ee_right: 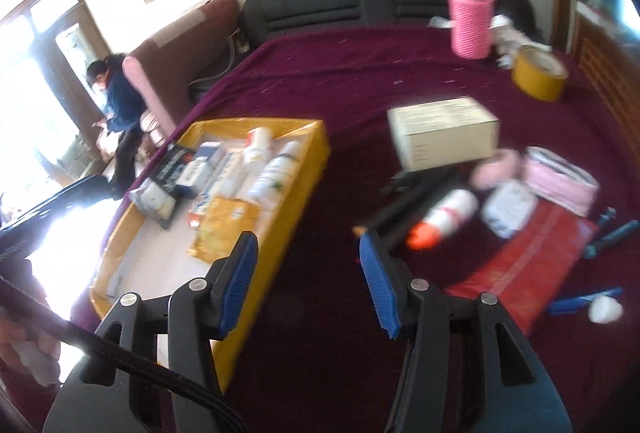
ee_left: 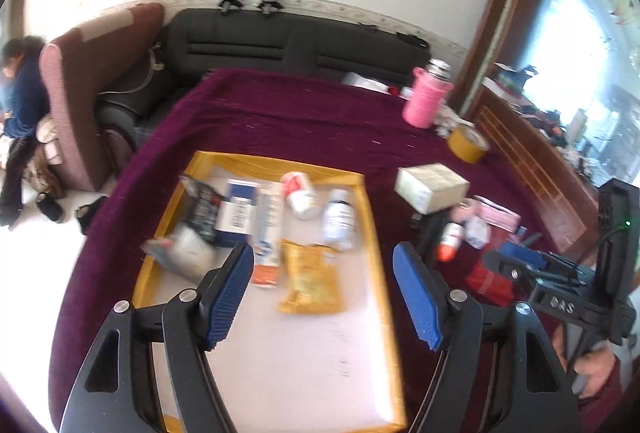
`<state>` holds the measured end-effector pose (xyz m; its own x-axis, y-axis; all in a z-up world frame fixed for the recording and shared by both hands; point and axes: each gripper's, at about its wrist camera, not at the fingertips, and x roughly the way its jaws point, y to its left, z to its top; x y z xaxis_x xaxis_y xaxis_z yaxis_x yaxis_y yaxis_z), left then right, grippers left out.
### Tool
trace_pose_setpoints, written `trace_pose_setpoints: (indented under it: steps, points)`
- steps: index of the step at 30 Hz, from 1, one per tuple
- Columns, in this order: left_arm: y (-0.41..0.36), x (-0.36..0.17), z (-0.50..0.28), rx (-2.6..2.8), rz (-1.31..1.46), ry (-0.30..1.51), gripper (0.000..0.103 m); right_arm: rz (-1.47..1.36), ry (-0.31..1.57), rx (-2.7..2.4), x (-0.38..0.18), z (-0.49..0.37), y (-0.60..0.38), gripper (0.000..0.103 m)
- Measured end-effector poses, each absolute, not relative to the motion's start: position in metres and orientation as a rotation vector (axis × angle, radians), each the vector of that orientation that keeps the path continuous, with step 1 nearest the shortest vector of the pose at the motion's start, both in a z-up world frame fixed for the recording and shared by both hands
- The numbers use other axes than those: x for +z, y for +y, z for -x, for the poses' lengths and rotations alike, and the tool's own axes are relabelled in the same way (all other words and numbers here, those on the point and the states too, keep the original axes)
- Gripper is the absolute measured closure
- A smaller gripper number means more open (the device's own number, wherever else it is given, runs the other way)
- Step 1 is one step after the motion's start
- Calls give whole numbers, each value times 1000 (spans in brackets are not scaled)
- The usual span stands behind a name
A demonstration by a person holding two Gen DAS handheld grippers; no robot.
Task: Organize objects
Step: 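Withdraw both tools from the tray back toward the remaining items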
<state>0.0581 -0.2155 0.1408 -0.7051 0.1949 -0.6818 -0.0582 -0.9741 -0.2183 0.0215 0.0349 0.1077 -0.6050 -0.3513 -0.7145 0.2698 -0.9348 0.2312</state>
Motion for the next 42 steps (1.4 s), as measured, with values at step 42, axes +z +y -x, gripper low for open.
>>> trace_pose_setpoints:
  steps: [42]
  points:
    - [-3, 76, 16, 2537, 1208, 212, 38, -1156, -860, -2806, 45, 2, 303, 45]
